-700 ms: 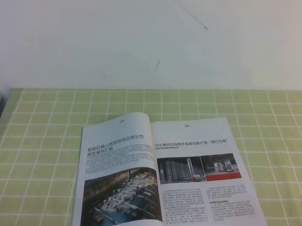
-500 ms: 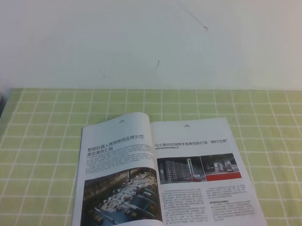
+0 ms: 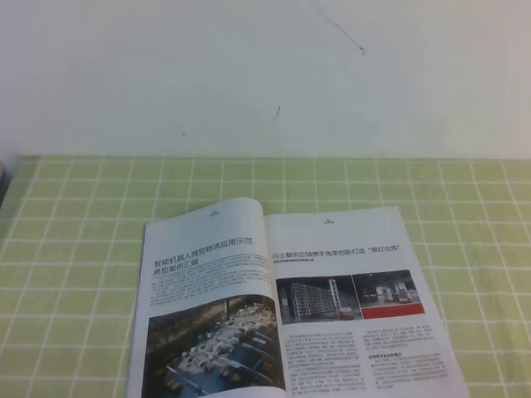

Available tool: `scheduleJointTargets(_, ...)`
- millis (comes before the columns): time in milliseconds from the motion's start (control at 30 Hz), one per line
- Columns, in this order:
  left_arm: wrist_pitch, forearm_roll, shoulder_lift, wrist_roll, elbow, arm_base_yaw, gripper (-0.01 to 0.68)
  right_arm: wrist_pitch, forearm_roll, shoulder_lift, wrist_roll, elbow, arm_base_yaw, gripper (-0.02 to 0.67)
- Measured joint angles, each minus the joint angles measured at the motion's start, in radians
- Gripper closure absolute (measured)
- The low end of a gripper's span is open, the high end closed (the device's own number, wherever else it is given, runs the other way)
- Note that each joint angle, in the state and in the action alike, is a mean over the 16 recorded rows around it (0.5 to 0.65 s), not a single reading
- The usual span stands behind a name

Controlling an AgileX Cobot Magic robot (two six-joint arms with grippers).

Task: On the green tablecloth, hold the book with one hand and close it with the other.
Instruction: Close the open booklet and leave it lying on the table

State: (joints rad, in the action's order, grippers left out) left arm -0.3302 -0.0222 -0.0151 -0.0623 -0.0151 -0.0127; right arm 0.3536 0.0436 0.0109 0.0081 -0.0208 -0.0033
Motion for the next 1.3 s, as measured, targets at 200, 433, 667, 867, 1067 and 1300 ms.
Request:
scheduleJointTargets(200, 0.000, 0.002, 0.000, 0.000, 0.000, 0.000, 0.676, 0.000, 0.000, 0.000, 0.000, 0.000, 0.000, 0.652)
scheduleJointTargets(433, 0.000, 0.003, 0.000, 0.000, 0.000, 0.000, 0.676, 0.000, 0.000, 0.000, 0.000, 0.000, 0.000, 0.652)
scheduleJointTargets(667, 0.003, 0.004, 0.000, 0.000, 0.000, 0.000, 0.676, -0.005, 0.000, 0.000, 0.000, 0.000, 0.000, 0.652)
scheduleJointTargets(867, 0.057, 0.009, 0.000, 0.000, -0.002, 0.000, 0.676, -0.068, 0.000, 0.000, -0.001, -0.003, 0.000, 0.652)
scheduleJointTargets(1067, 0.225, 0.019, 0.000, 0.000, -0.005, 0.000, 0.676, -0.253, 0.000, 0.000, -0.007, -0.006, 0.000, 0.652)
scheduleJointTargets(1300, 0.493, 0.029, 0.000, 0.000, -0.006, 0.000, 0.676, -0.558, 0.001, 0.000, -0.024, -0.007, 0.000, 0.652)
